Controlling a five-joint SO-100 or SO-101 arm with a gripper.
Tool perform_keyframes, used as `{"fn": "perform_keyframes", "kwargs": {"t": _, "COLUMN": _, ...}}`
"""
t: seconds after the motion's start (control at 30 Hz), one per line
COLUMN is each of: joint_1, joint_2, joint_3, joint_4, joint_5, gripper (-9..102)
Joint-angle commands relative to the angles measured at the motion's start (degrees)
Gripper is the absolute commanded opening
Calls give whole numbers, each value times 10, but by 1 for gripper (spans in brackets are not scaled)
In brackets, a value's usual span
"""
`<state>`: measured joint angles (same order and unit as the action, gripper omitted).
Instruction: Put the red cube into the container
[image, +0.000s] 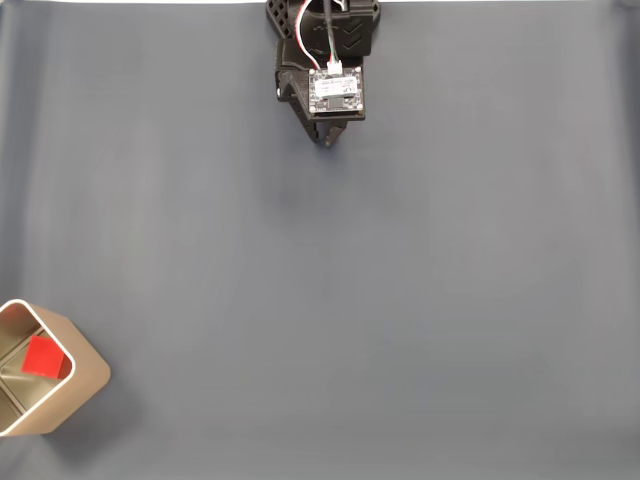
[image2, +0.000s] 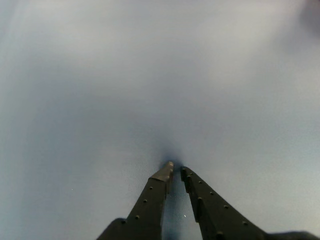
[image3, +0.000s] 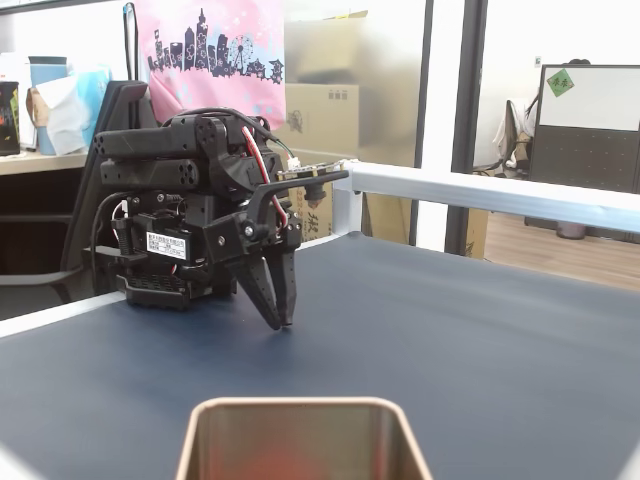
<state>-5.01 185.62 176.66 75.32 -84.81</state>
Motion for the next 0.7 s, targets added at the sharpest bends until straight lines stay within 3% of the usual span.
{"fn": "perform_keyframes", "kwargs": {"t": 0.0, "joint_1": 6, "joint_2": 48, "joint_3": 6, "joint_4": 11, "joint_5": 5, "gripper": 1}}
{"fn": "perform_keyframes", "kwargs": {"t": 0.67, "joint_1": 6, "joint_2": 48, "joint_3": 6, "joint_4": 11, "joint_5": 1, "gripper": 1}}
